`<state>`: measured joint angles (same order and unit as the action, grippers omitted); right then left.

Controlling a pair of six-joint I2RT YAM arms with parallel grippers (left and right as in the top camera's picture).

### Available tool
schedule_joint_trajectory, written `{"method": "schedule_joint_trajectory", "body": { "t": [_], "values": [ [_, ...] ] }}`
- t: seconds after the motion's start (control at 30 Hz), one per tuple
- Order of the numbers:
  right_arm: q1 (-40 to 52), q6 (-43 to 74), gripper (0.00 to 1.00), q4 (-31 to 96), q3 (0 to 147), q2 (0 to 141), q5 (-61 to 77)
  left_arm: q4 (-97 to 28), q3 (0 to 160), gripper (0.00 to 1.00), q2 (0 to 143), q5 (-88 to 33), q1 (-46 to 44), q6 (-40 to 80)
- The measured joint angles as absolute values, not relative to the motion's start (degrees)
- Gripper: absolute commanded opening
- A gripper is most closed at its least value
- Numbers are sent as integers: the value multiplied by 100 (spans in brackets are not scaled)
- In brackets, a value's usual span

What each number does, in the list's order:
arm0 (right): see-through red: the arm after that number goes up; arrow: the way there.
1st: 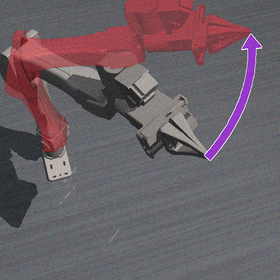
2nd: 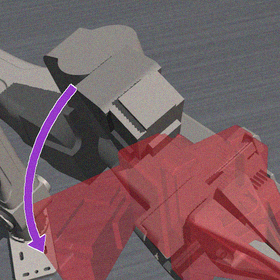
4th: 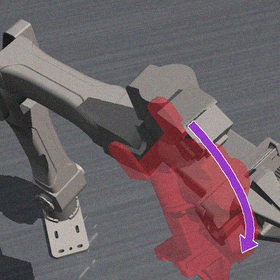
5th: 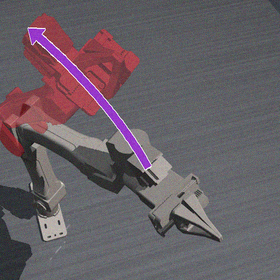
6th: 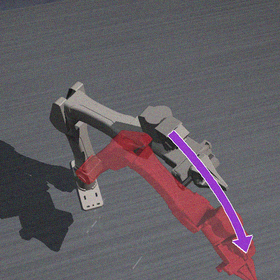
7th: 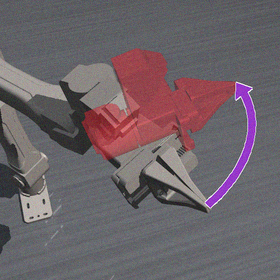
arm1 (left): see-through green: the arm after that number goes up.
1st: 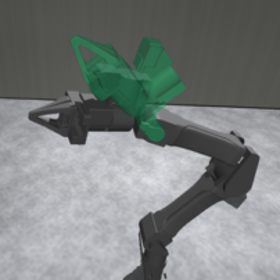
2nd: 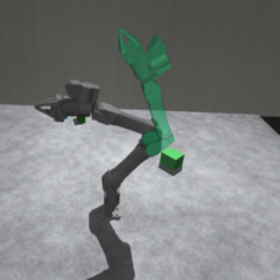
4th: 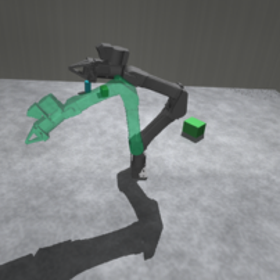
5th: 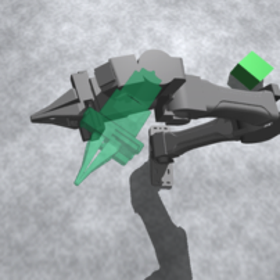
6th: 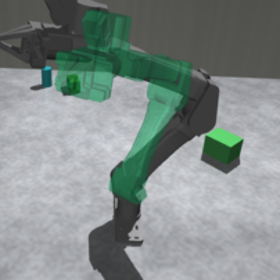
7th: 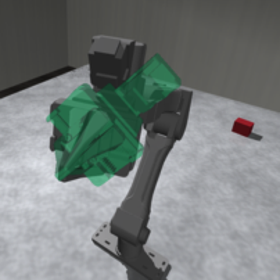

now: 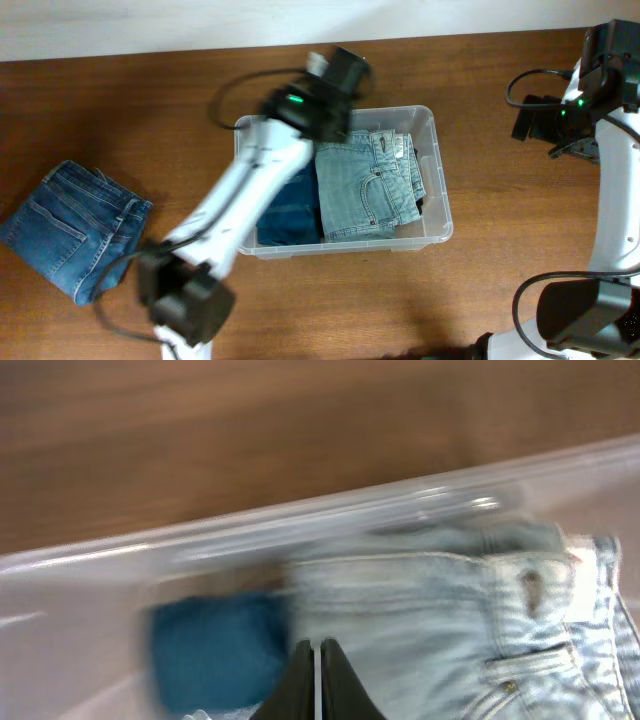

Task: Pack container
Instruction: 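Open the left gripper and withdraw it left out of the box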

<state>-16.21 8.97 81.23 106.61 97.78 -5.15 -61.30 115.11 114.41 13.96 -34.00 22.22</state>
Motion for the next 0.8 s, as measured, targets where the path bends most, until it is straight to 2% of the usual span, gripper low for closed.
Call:
{"method": "schedule_joint_trajectory", "body": {
  "t": [0.2, 0.47, 0.8],
  "values": [
    [-1621, 899, 99, 8123, 10661, 9778, -515, -7212, 11585, 5, 10669, 1400, -1990, 2338],
    [-1621, 895, 98, 8123, 10661, 9778, -515, -8307, 11583, 5, 10547, 1402, -132, 2364],
    [-1621, 899, 98, 8123, 10661, 9778, -515, -8418, 11063, 5, 10543, 1400, 1918, 2536]
  ]
}}
